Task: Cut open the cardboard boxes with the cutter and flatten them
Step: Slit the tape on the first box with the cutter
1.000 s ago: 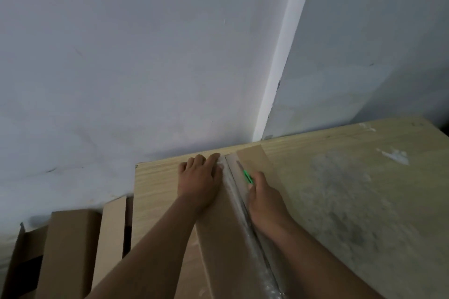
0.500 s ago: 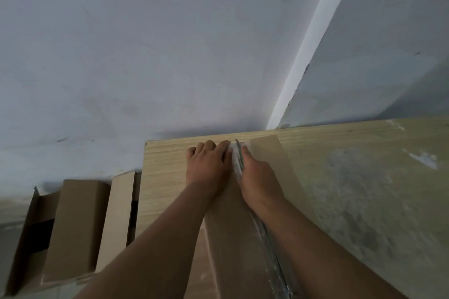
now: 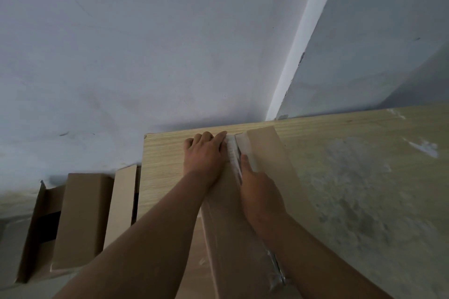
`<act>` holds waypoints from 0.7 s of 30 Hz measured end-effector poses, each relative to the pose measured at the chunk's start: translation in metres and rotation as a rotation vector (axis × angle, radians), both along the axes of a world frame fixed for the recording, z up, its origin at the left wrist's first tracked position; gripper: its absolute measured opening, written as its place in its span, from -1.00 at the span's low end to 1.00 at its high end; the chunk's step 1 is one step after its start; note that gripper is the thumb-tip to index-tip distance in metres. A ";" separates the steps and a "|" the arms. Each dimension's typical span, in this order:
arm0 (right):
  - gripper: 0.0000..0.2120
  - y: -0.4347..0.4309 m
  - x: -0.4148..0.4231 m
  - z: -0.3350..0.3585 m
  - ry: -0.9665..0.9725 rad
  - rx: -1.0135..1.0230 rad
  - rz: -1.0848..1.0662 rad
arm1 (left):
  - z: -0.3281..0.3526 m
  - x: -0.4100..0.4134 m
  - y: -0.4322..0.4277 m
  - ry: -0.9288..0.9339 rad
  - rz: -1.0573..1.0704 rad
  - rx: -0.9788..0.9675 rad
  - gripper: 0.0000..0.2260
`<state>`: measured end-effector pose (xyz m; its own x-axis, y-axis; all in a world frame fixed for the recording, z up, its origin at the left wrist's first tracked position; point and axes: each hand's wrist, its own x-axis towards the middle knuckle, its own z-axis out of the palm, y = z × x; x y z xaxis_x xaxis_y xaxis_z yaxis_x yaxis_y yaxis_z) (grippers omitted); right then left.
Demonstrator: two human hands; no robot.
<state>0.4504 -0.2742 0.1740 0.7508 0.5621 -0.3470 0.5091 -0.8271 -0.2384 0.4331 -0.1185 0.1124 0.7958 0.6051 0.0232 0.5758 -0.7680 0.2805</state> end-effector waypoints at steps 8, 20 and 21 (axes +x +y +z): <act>-0.35 -0.059 -0.039 0.010 0.128 -0.057 0.038 | -0.001 -0.003 0.002 -0.032 -0.040 -0.023 -0.57; -0.41 -0.058 -0.040 0.005 0.057 0.040 -0.013 | 0.006 -0.143 -0.127 0.023 -0.351 -0.070 -0.34; -0.42 -0.057 -0.038 0.005 0.047 0.057 -0.007 | 0.008 -0.155 -0.138 0.043 -0.375 -0.085 -0.27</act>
<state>0.4126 -0.3308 0.1790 0.7385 0.5764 -0.3498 0.4900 -0.8152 -0.3087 0.2784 -0.2566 0.1206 0.9612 0.2707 -0.0523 0.2723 -0.9023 0.3342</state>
